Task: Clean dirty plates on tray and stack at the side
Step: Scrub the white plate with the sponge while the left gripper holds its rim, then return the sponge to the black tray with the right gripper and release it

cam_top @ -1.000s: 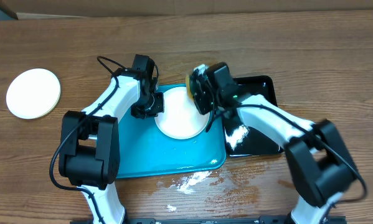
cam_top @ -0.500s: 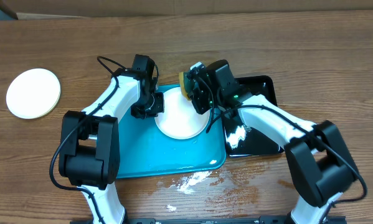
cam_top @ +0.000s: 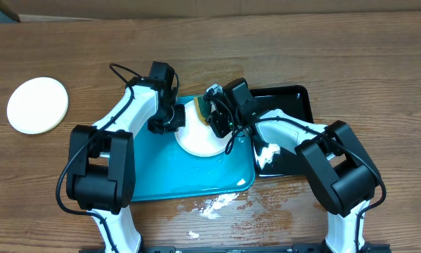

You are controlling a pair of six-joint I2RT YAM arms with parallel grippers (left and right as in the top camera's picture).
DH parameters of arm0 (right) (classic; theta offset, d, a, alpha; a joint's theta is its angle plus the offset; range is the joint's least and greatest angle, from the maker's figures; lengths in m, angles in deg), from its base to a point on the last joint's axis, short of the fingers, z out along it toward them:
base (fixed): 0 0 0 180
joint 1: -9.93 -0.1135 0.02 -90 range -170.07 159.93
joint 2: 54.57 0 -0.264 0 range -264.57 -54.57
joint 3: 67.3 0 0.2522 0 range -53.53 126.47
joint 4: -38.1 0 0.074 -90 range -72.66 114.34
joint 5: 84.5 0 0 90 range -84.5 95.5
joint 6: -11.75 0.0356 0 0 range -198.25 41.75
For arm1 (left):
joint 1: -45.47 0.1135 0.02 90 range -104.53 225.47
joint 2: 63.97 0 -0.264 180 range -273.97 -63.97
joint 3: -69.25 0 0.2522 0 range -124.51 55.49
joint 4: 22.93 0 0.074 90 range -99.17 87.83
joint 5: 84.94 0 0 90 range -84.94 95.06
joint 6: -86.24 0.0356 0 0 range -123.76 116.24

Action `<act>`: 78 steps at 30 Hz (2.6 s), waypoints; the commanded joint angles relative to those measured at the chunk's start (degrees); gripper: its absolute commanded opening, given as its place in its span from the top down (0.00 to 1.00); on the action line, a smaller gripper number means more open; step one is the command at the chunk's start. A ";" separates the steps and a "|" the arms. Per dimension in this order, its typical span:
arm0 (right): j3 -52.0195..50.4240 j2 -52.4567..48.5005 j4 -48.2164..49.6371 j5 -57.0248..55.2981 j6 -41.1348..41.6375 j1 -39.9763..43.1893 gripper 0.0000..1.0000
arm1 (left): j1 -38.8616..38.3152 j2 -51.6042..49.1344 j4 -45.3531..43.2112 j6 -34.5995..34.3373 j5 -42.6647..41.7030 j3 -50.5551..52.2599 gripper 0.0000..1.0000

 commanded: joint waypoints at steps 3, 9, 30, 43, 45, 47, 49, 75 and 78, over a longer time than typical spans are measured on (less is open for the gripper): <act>0.20 -0.42 -2.51 -4.13 -0.33 3.13 0.96 | 0.00 -0.07 -0.20 -0.20 3.45 0.28 0.96; 0.24 0.90 -2.84 -4.13 -0.35 5.86 0.96 | 0.00 -0.07 -0.20 -0.20 3.45 0.28 0.96; 1.75 30.93 -25.68 -4.35 10.67 11.41 0.96 | 0.00 -0.07 1.38 -0.17 1.20 -0.02 0.96; 1.73 30.93 -38.34 -6.99 13.16 12.76 0.96 | -0.46 -0.07 13.25 -2.03 -8.66 -2.67 0.59; 1.73 30.93 -39.15 -7.02 13.16 12.76 0.95 | -1.84 -0.11 12.37 -3.28 -8.63 -0.66 0.59; 1.73 30.93 -39.39 -7.08 13.16 12.76 0.95 | -2.75 -0.11 10.93 -3.65 -8.63 0.52 0.61; 1.73 30.93 -39.82 -7.23 13.16 12.76 0.94 | -4.09 -0.11 9.01 -4.59 -8.59 1.84 0.69; -8.94 30.18 -43.04 -17.81 18.21 12.76 0.96 | -5.49 -0.09 20.52 -0.83 11.45 -10.88 0.93; -11.54 29.68 -40.72 -19.58 19.65 12.76 0.96 | -5.49 -0.09 21.84 -0.04 10.73 -13.53 0.96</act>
